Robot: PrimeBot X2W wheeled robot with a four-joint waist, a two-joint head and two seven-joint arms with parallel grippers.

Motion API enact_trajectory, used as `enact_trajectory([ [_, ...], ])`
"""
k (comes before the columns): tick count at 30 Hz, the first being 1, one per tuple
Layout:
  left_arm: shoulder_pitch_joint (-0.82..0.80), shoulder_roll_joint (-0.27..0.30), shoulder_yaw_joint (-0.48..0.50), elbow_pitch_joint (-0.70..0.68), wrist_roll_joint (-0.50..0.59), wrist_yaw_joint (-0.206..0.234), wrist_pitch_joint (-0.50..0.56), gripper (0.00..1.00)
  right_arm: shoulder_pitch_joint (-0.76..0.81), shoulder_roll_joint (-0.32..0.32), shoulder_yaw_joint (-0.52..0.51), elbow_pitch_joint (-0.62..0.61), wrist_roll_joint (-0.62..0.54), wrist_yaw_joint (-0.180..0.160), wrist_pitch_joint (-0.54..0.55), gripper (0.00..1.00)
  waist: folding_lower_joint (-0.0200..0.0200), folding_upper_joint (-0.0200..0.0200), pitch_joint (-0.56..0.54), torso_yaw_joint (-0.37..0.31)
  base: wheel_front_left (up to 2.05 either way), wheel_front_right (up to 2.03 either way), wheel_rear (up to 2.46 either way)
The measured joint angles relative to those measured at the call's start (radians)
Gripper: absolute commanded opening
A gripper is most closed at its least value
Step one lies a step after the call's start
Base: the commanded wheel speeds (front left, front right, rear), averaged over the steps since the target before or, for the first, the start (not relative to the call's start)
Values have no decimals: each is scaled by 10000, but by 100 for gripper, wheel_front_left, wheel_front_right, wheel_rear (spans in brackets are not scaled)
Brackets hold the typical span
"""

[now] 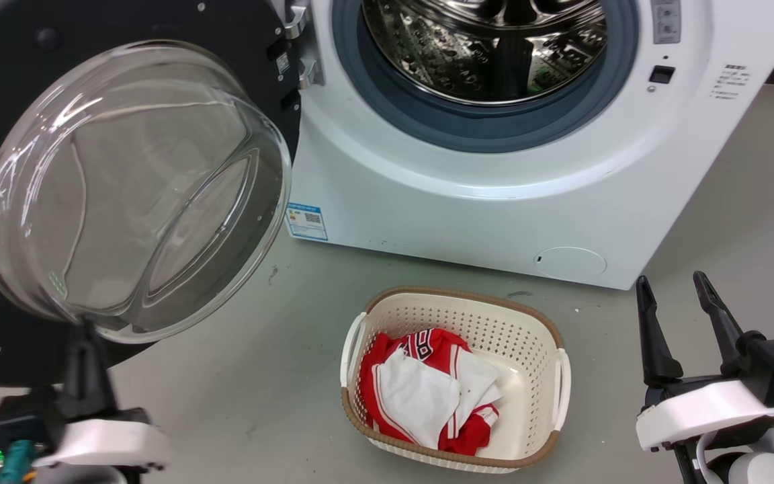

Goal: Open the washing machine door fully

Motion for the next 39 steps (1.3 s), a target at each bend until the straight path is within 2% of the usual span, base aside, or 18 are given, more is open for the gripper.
enact_trajectory([
  [1,9,-123,-173,2,65,-52,0,16,3,2,8,0,2,0,-19,100,0,0,-36,-52,0,0,0],
  [2,9,-217,-322,15,111,-115,0,41,5,0,10,2,10,0,-29,100,0,0,-75,-105,0,0,0],
  [3,5,-303,-426,33,111,-173,0,78,12,2,21,4,10,0,-29,100,0,0,-112,-158,0,0,0],
  [4,-2,-347,-562,71,180,-203,0,100,28,0,21,0,8,0,-31,100,0,0,-148,-214,0,0,0],
  [11,-365,-594,-1212,209,407,-548,0,100,47,2,123,-44,4,0,8,100,0,0,-341,-671,0,0,0],
  [19,-983,-663,-1542,456,589,-725,0,100,94,2,128,-203,-151,0,77,100,0,0,-428,-1356,0,0,0],
  [25,-1146,-713,-1561,326,738,-713,0,100,272,-2,15,-309,-219,0,178,100,0,0,-501,-1852,0,0,0],
  [31,-1146,-736,-1434,142,888,-715,0,100,451,0,19,-328,-199,0,238,100,-1,0,-589,-2031,0,0,0],
  [39,-962,-1055,-934,-477,1007,-1043,0,100,502,0,67,-364,-138,0,221,100,-1,0,-528,-2080,0,0,0],
])
